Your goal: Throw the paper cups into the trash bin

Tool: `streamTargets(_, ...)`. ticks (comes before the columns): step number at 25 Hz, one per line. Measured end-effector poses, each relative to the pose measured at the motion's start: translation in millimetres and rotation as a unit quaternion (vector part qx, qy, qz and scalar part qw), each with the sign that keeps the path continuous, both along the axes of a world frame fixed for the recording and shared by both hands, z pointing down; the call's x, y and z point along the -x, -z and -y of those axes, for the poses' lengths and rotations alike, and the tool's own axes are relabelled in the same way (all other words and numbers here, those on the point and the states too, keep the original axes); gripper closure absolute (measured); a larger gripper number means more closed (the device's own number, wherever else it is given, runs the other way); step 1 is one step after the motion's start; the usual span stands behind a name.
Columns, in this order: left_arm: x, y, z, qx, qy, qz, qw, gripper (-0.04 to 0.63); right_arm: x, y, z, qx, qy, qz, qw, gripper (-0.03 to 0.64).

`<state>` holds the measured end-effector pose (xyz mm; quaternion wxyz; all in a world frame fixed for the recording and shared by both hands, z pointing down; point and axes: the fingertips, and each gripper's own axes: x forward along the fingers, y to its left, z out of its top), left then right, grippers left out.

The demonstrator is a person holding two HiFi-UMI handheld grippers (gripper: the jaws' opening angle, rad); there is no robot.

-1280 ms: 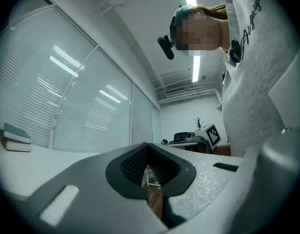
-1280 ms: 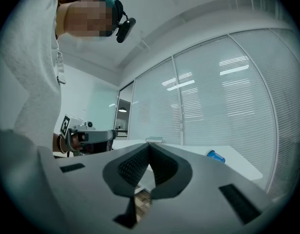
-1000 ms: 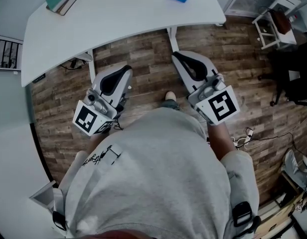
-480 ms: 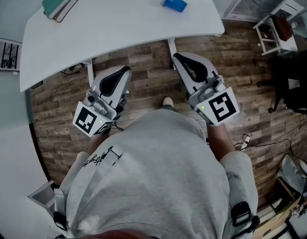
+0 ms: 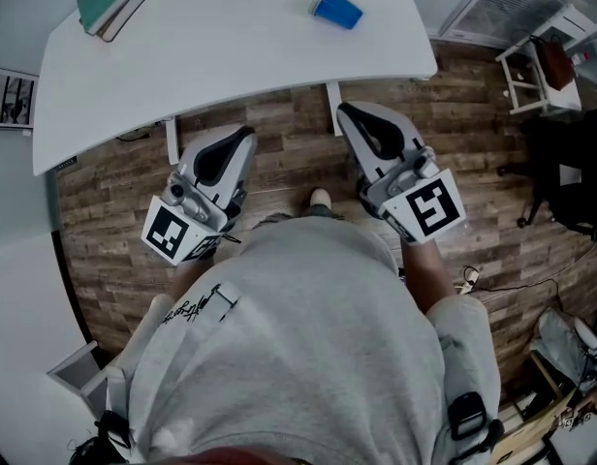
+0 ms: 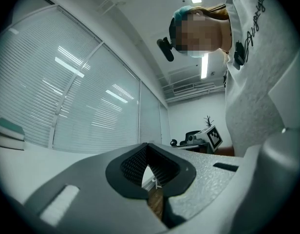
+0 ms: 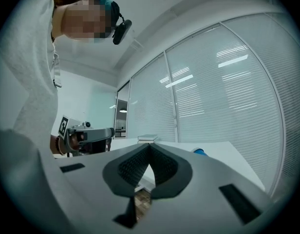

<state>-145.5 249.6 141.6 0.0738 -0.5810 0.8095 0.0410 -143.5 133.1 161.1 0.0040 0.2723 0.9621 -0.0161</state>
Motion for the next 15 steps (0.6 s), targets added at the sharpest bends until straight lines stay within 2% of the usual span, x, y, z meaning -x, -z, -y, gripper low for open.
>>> streamTargets(6, 5.2, -5.2, -7.2, 0.003, 0.006, -0.009, 0.9999, 0.601, 7.3, 4.2, 0.1, -0.003, -0.004, 0.027, 1.000, 0.606)
streamTargets(11, 11.8, -2.7, -10.6, 0.002, 0.013, -0.011, 0.9999, 0.601, 8.4, 2.1, -1.8, 0.001, -0.001, 0.004, 1.000, 0.606)
streamTargets(15, 15.2, 0.6, -14.0, 0.000, 0.016, -0.004, 0.9999, 0.601, 13.4, 4.8, -3.9, -0.003, 0.000, 0.010, 1.000, 0.606)
